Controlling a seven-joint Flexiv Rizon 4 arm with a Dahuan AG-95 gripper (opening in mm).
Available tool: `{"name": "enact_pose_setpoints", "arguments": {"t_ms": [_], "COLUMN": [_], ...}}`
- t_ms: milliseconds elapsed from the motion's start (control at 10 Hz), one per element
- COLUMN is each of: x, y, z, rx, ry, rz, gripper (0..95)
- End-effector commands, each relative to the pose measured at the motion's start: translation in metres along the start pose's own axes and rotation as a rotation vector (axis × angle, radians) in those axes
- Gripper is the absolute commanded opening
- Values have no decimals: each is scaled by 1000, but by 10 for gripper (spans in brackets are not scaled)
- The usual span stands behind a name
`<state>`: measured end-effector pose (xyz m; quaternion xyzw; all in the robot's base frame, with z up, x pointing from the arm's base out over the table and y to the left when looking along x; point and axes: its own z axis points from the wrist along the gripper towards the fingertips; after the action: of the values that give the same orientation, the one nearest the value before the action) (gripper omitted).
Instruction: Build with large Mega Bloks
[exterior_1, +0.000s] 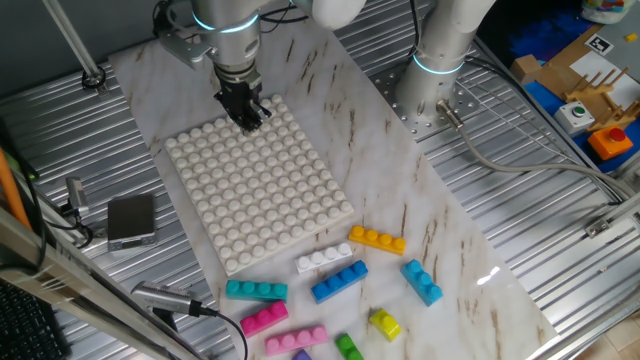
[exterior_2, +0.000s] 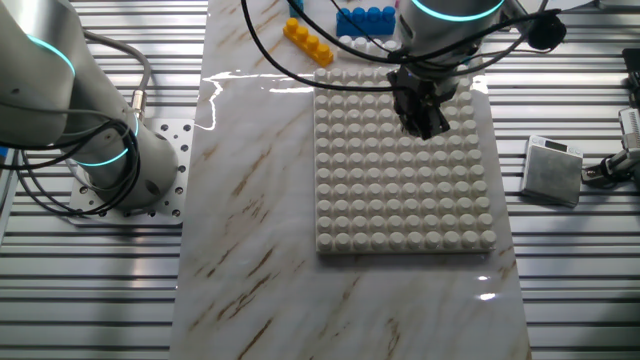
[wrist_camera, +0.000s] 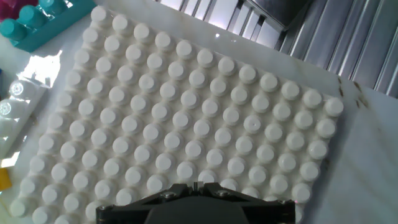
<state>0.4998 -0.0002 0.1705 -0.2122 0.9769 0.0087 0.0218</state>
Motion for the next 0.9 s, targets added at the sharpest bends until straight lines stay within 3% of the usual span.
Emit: {"name": "enact_pose_setpoints", "arguments": {"t_ms": [100,500,600,900], "x": [0,0,0,0], "y": [0,0,0,0], "z": [0,0,0,0], "rx": [-2,-16,-64,-44], "ry": [-4,-10,-23,-17], "rz": [3,15,10,-34], "gripper": [0,0,0,0]}}
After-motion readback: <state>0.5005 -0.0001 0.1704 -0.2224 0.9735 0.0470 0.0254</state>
